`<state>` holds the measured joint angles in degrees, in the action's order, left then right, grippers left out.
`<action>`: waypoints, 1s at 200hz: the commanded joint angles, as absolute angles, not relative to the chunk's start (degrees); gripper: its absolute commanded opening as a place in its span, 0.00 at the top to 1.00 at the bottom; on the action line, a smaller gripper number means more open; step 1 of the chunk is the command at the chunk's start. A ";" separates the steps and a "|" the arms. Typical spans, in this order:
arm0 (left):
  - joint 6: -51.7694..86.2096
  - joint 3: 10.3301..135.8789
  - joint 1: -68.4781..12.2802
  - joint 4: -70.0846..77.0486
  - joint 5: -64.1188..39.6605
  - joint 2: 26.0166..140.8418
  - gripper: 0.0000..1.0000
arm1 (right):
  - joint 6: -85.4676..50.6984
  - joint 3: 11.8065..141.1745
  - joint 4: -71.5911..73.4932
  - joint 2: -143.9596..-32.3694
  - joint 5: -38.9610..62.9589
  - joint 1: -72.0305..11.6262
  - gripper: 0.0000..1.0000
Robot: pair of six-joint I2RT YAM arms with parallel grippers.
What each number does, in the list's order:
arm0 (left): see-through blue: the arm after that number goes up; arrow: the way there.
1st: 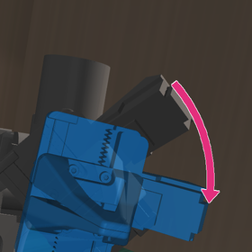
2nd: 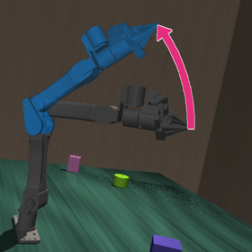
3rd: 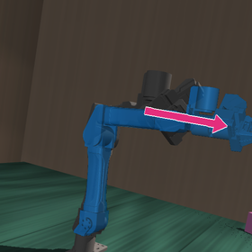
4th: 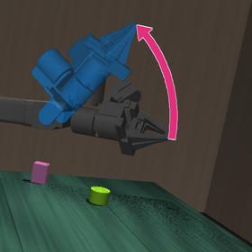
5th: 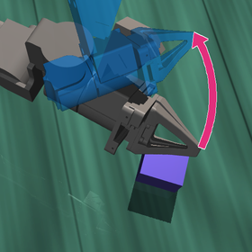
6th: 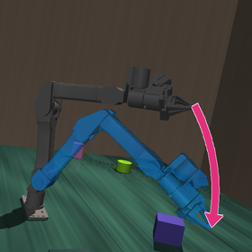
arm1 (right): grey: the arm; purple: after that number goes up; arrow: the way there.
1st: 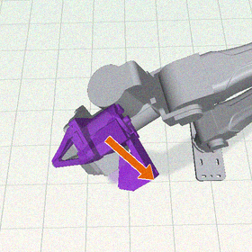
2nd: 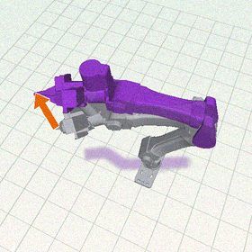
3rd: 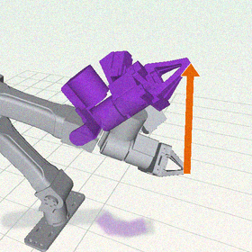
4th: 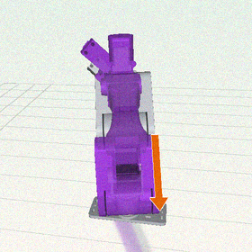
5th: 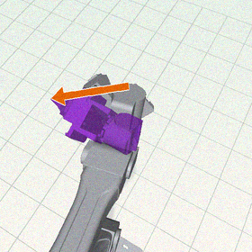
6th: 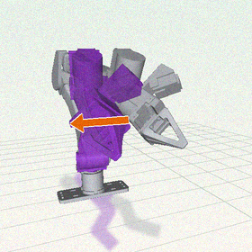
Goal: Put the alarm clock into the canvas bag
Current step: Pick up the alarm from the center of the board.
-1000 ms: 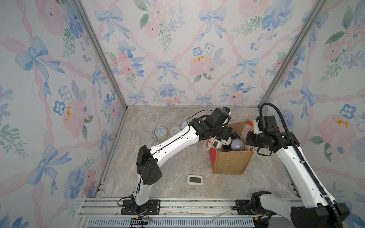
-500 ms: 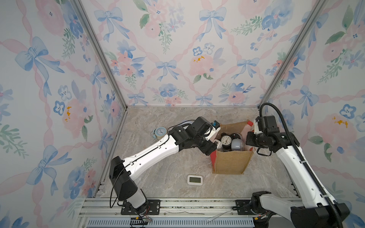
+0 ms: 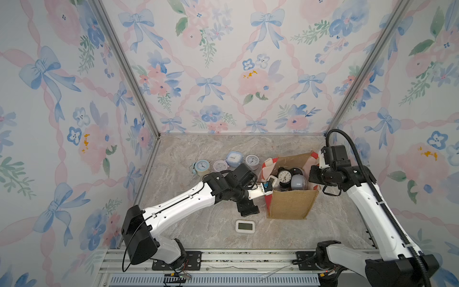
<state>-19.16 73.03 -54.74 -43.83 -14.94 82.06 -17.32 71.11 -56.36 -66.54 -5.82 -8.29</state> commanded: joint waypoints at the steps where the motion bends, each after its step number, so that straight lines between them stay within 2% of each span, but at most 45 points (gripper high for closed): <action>1: -25.87 69.79 -55.55 -44.73 -14.17 83.39 0.16 | -16.48 71.97 -54.69 -66.96 -5.63 -7.82 1.00; 28: -28.09 66.23 -56.26 -44.72 -8.02 86.33 0.16 | -16.51 71.89 -54.59 -67.07 -5.60 -7.82 1.00; 108: -31.45 61.36 -58.97 -40.97 -13.60 87.04 0.14 | -16.19 71.66 -54.56 -67.15 -5.56 -7.81 1.00; 200: -32.79 60.03 -60.82 -39.46 -10.06 93.06 0.12 | -16.04 71.37 -54.61 -66.98 -5.79 -7.82 1.00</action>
